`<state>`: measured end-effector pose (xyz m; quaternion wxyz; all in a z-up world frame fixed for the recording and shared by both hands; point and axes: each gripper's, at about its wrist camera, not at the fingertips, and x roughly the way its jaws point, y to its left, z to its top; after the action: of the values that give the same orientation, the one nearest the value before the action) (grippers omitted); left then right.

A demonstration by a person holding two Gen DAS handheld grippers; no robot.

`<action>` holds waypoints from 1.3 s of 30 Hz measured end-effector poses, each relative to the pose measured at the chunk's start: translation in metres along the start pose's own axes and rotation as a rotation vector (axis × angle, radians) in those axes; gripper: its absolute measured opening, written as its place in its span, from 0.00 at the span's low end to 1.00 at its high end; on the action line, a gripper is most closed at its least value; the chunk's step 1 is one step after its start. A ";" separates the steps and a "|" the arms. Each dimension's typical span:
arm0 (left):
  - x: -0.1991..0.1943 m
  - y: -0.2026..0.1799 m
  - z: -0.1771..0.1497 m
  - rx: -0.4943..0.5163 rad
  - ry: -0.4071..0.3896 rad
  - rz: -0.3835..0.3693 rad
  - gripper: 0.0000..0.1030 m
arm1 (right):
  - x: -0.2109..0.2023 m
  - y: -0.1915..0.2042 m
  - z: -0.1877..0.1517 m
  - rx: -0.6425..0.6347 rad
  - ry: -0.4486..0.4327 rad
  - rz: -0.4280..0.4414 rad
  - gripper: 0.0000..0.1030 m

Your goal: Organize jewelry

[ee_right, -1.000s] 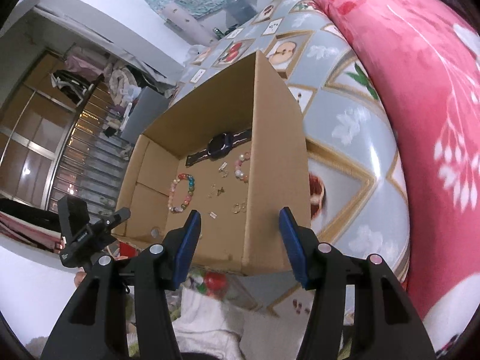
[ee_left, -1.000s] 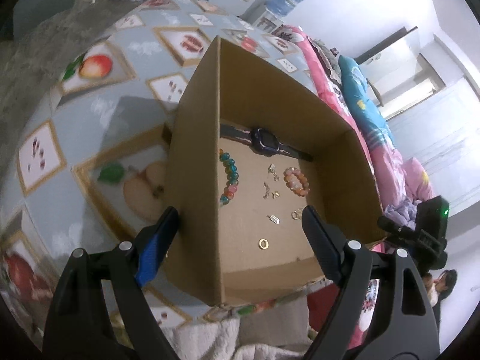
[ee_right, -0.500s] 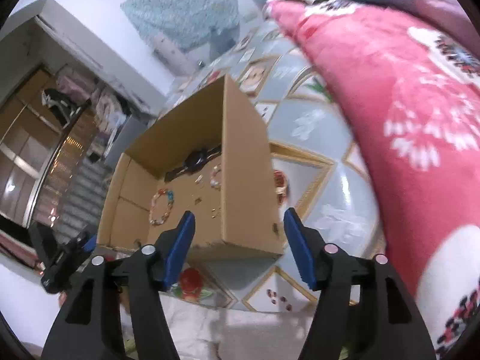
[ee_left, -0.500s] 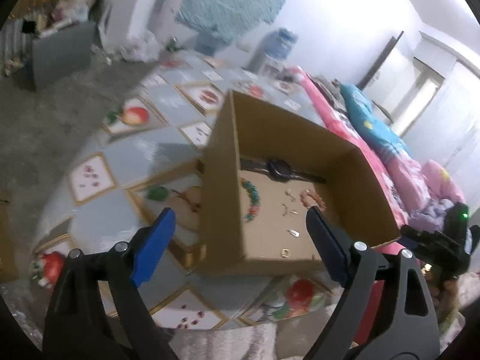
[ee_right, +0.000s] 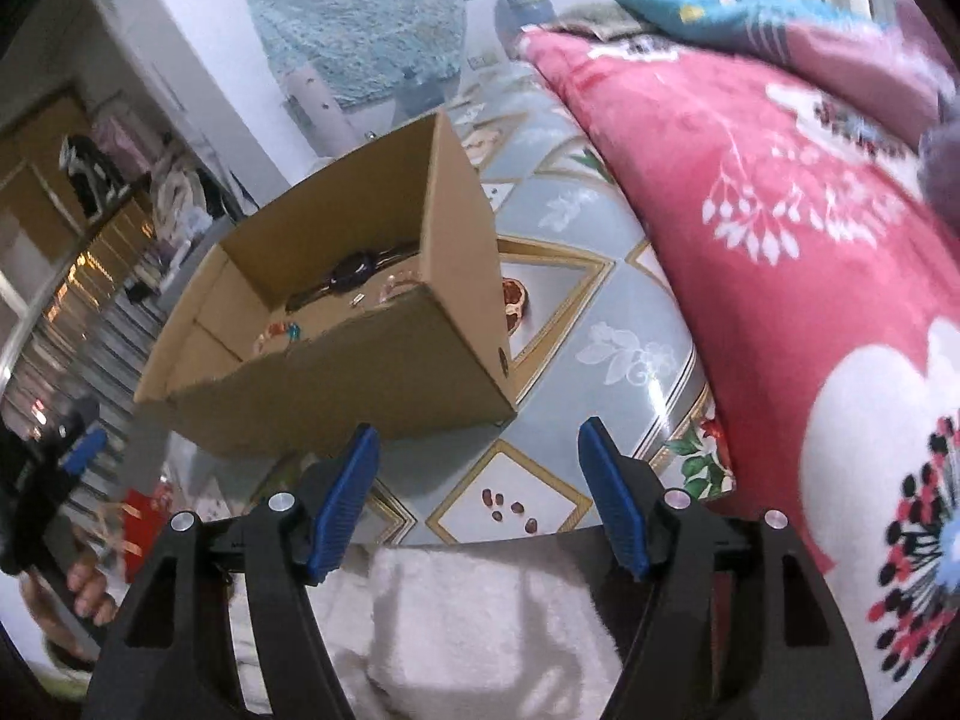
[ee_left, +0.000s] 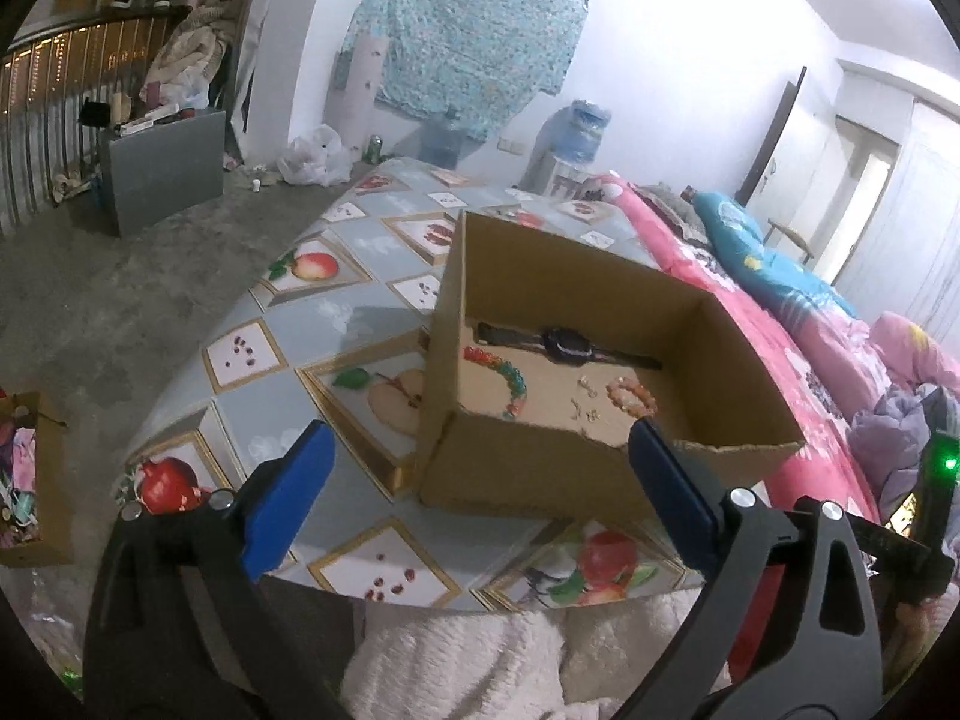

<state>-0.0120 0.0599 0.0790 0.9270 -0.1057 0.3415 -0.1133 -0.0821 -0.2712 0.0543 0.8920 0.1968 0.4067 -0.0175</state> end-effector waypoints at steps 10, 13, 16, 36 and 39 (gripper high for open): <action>0.000 -0.019 -0.007 0.023 -0.024 0.091 0.92 | -0.010 0.038 -0.010 -0.121 -0.039 -0.030 0.77; 0.002 -0.022 -0.009 0.041 -0.017 0.126 0.92 | -0.010 0.048 -0.014 -0.154 -0.047 -0.035 0.80; 0.003 -0.026 -0.010 0.068 -0.015 0.145 0.92 | -0.010 0.058 -0.016 -0.185 -0.053 -0.027 0.84; 0.052 -0.050 -0.031 0.127 0.190 0.259 0.92 | 0.026 0.074 -0.008 -0.200 0.054 -0.066 0.90; 0.059 -0.056 -0.033 0.149 0.219 0.272 0.92 | 0.031 0.071 -0.005 -0.183 0.072 -0.071 0.90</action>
<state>0.0026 -0.0141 0.0339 0.8963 0.0231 0.4422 -0.0229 -0.0512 -0.1996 0.0520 0.8898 0.1005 0.4451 -0.0049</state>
